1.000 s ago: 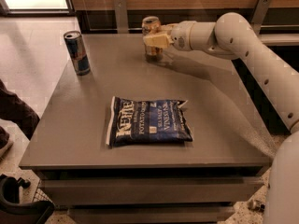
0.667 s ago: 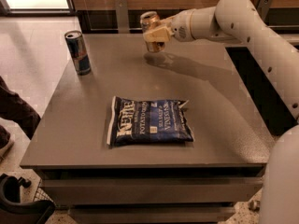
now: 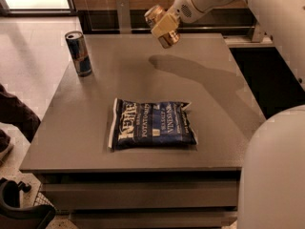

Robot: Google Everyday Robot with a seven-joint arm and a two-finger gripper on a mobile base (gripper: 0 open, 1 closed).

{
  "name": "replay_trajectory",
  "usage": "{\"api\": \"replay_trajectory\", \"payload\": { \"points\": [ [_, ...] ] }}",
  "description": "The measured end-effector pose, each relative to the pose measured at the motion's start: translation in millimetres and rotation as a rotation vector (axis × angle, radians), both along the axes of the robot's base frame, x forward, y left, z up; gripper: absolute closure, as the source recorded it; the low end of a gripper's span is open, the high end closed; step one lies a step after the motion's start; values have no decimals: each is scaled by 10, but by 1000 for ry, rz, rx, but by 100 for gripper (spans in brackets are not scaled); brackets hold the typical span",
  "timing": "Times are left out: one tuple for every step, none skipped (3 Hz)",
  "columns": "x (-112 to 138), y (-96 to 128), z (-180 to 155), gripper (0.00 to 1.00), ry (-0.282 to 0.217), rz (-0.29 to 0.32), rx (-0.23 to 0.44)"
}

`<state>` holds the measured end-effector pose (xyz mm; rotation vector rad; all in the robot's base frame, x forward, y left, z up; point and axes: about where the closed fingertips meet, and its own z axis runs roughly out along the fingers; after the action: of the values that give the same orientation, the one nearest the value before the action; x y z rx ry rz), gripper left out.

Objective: Knock orange can over

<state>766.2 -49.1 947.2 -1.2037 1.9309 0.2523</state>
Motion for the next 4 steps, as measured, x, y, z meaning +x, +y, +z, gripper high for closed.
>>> {"api": "replay_trajectory", "payload": {
  "points": [
    [-58, -11, 3, 100, 42, -24, -184],
    [-48, 3, -103, 100, 63, -47, -338],
    [49, 7, -347, 100, 76, -68, -443],
    [178, 26, -671, 100, 93, -59, -541]
  ]
}}
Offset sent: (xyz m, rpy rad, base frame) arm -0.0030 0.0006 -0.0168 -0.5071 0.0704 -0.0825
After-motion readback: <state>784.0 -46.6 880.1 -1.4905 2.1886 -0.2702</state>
